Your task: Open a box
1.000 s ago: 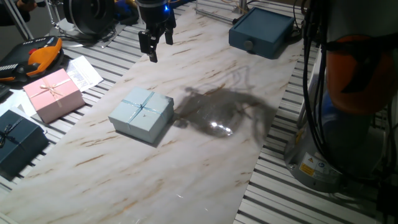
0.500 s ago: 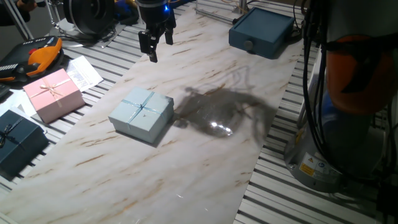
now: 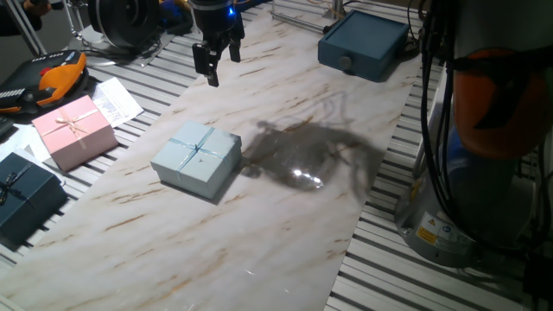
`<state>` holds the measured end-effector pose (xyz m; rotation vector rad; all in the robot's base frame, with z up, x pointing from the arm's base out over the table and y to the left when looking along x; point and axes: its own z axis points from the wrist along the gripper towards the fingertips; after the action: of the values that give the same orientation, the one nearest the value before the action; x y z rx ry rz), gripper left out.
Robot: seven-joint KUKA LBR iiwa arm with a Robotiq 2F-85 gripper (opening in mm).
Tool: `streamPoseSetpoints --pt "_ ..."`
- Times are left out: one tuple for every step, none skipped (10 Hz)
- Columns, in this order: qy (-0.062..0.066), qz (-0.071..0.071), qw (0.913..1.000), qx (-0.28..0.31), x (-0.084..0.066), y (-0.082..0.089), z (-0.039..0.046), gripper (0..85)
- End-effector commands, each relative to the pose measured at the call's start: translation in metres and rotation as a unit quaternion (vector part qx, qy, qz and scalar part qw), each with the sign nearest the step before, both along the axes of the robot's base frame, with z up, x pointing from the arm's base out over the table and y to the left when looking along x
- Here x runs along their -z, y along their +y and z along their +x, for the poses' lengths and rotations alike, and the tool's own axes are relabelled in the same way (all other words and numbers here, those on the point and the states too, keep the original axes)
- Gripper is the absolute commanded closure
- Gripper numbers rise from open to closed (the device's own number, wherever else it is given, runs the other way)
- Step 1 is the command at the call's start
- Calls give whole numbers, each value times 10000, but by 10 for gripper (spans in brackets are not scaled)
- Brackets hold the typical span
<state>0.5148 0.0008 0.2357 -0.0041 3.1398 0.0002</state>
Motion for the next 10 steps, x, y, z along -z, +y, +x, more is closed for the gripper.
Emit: streamPoseSetpoints --pt "205 -95 9997 127 0 -1 1 850" --pt "213 -96 9996 135 -14 0 0 850" --pt "220 -103 9996 135 -24 4 1 850" --pt "220 -103 9996 135 -24 6 1 850" --pt "220 -88 9996 142 -17 8 1 850" --pt "190 -88 9996 165 -6 16 5 850" --pt "151 -96 9996 203 9 26 10 850" --pt "135 -103 9996 234 25 33 21 850" --pt "127 -88 9994 295 43 45 37 850" --pt "118 -90 9990 425 68 65 57 850"
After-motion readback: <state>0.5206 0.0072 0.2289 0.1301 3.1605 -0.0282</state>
